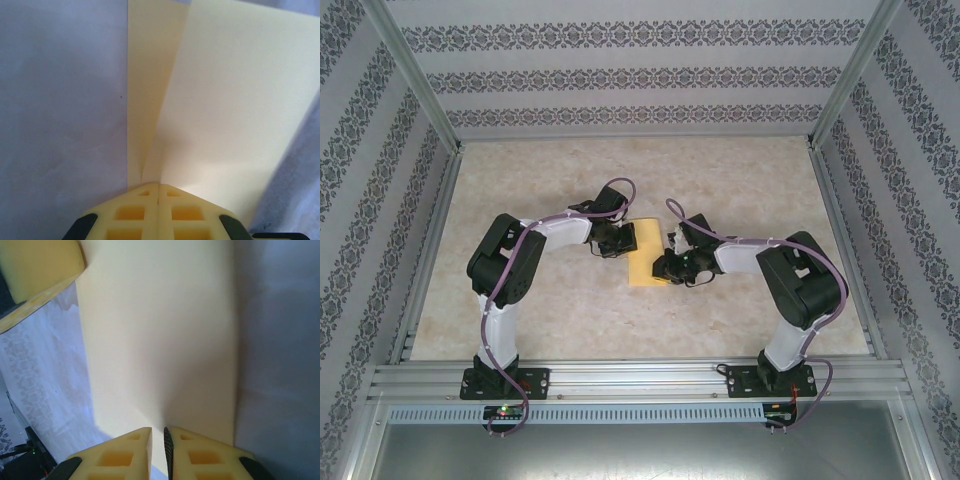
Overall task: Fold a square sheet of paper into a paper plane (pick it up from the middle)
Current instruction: Fold the square sheet of paper in half at the center of the table.
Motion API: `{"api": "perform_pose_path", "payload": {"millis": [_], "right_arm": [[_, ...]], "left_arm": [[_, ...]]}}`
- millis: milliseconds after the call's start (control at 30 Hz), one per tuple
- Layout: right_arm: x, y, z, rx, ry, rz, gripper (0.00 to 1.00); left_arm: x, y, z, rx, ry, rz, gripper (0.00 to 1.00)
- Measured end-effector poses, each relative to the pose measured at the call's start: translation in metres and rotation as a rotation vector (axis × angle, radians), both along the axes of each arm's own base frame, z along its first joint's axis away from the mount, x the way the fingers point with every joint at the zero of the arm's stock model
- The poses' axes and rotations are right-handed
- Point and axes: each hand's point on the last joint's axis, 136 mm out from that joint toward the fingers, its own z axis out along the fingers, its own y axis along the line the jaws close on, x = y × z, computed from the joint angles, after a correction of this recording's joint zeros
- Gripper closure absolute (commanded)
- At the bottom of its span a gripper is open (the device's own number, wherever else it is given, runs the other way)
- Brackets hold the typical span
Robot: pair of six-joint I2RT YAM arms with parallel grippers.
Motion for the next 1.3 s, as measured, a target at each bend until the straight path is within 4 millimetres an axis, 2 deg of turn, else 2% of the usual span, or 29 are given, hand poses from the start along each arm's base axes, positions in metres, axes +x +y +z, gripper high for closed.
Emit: {"api": "perform_pose_path", "payload": {"millis": [167, 267, 367, 433, 567, 733, 1000, 1133, 1300], "right_arm": [[0.001, -0.005, 0.014, -0.014, -0.017, -0.015, 0.78], [0.014, -0.006, 0.03, -0.004, -0.063, -0.034, 0.75], [0.026, -0.009, 0.037, -0.009, -0.094, -0.058, 0.71], [0.029, -0.013, 0.035, -0.025, -0.098, -0.076, 0.64], [0.038, -0.027, 0.029, -0.081, -0.109, -0.13, 0.61], [0.045, -0.029, 0.02, -0.11, -0.09, -0.142, 0.63], [0.046, -0.028, 0.002, -0.134, -0.051, -0.135, 0.78], [0.046, -0.026, 0.001, -0.141, -0.05, -0.134, 0.77], [0.046, -0.025, 0.0, -0.161, -0.057, -0.136, 0.74]], "left_arm": [[-0.001, -0.001, 0.0, 0.007, -0.003, -0.007, 1.0], [0.0, 0.0, 0.001, 0.011, -0.007, -0.014, 1.0], [-0.001, 0.0, 0.0, 0.013, -0.011, -0.021, 1.0], [-0.001, 0.0, 0.001, 0.014, -0.014, -0.026, 1.0], [-0.001, -0.001, 0.001, 0.015, -0.018, -0.032, 1.0], [-0.001, -0.001, 0.001, 0.014, -0.02, -0.039, 1.0], [-0.006, 0.001, 0.004, 0.015, -0.023, -0.047, 0.98], [-0.007, 0.003, 0.015, 0.013, -0.043, -0.047, 0.9], [-0.007, 0.006, 0.03, 0.019, -0.085, -0.037, 0.9]]}}
